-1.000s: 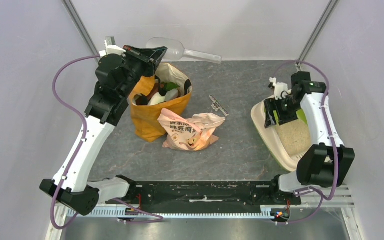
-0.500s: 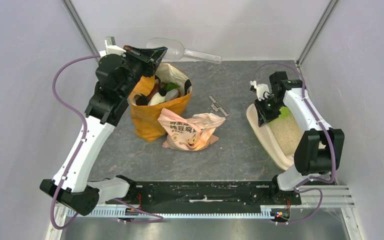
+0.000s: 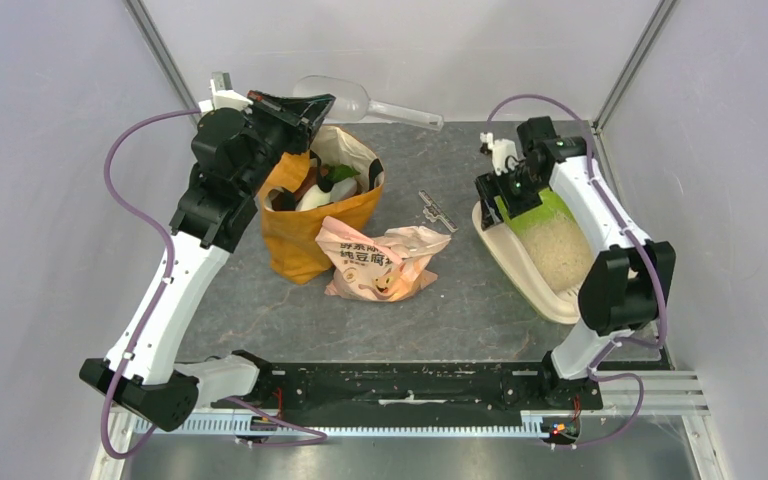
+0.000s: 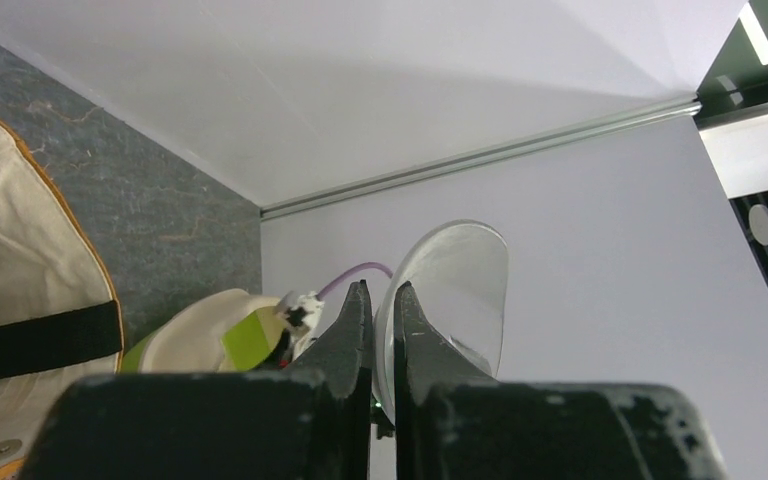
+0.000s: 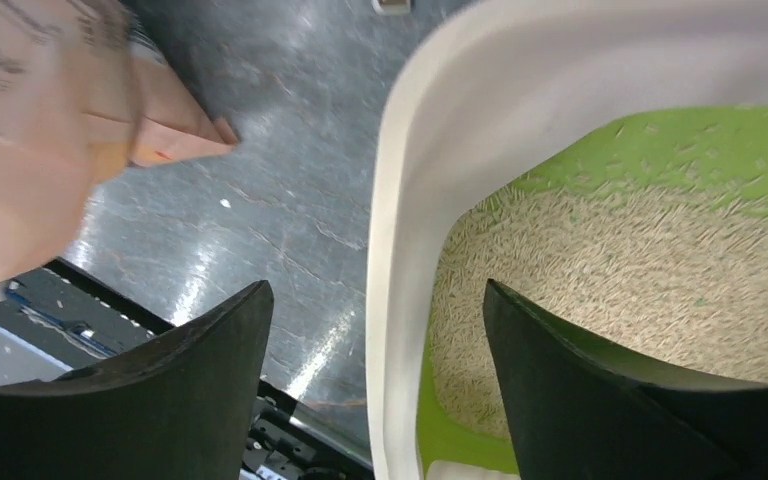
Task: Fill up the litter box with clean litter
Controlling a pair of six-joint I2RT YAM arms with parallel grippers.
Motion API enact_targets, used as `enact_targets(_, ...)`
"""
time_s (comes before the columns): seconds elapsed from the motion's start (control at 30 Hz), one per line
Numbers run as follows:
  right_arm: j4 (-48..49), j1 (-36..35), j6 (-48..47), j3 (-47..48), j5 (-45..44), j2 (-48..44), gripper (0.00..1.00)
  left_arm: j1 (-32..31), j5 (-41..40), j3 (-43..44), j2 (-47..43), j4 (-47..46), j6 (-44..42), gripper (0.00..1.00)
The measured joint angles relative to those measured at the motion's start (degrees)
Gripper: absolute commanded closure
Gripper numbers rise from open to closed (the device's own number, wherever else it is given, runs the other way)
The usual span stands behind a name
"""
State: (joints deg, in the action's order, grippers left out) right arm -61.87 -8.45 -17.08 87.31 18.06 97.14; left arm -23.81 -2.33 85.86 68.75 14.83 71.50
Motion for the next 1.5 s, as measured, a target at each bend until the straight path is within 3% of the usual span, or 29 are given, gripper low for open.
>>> enact_targets(0.1, -1.42, 0.57, 1.11, 4.2, 3.61, -2.25, 0.05, 0.0, 0.83, -0.9, -0.2, -0.66, -0.9, 0.98)
enact_targets(0.27, -0.5, 4.35, 7.63, 10.71, 16.06, -13.62, 0.04, 0.0, 4.55, -5.18, -1.09, -3.28, -2.62, 0.98)
enact_targets(0.43, 18.95, 4.46, 27.04, 10.27, 29.42, -26.99, 0.04, 0.0, 8.96, -8.02, -1.2, -6.1, -3.87, 0.98)
enact_targets(0.53, 31.32, 1.68, 38.27, 7.85, 32.2, -30.42, 0.06, 0.0, 9.77, -8.52, -1.51, -7.08, -4.26, 0.98)
enact_targets(0.7, 47.17, -3.34, 52.41, 1.97, 29.33, -29.33, 0.12, 0.0, 9.97, -8.79, -2.34, -9.03, -4.26, 0.98)
enact_targets(0.87, 54.18, -7.76, 61.68, 0.46, 26.29, -21.94, 0.19, 0.0, 9.94, -9.42, -2.51, -10.69, -4.04, 0.98)
enact_targets(1.27, 66.97, -14.25, 71.45, -3.65, 23.5, -21.03, 0.27, 0.04, 7.48, -10.27, -2.58, -10.67, -2.54, 0.98)
enact_targets(1.5, 70.14, -14.21, 74.44, -7.72, 22.45, -23.3, 0.42, 0.37, 6.49, -10.32, -2.56, -10.69, 0.11, 0.98)
